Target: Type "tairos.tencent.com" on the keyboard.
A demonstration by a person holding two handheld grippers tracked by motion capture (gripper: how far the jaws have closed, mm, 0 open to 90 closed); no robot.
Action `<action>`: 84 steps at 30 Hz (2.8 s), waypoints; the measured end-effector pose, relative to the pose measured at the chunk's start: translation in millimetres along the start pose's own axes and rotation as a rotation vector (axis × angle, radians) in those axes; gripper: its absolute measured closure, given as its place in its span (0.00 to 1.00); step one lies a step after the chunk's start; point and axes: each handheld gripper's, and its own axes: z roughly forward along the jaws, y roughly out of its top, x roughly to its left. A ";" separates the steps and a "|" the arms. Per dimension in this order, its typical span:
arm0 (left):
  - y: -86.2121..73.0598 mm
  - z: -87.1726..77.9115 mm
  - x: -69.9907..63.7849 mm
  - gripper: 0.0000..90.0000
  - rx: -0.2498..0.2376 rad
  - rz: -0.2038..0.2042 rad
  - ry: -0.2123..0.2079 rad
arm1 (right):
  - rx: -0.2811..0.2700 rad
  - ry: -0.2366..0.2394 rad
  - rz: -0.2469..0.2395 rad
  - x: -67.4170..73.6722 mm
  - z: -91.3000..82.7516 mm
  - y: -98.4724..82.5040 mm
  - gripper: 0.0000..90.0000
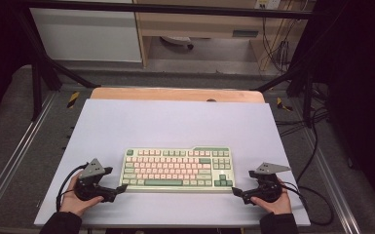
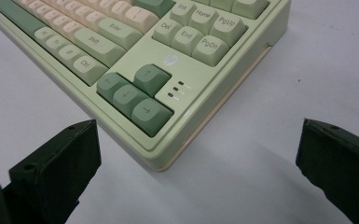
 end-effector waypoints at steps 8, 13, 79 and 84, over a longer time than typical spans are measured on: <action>1.3 -1.1 -0.4 0.12 -0.004 -0.001 0.002 | 0.001 0.001 -0.002 0.2 -0.2 -0.1 0.00; 2.8 -1.8 -1.0 0.12 -0.003 -0.001 0.007 | -0.004 0.003 -0.001 0.2 -0.3 0.1 0.00; 64.1 29.5 -31.5 1.00 0.001 0.012 0.020 | 0.002 0.000 0.000 1.3 -0.2 -0.1 0.00; 69.6 36.1 -34.4 1.00 0.004 0.018 0.013 | 0.003 0.000 -0.001 1.4 0.0 -0.2 0.00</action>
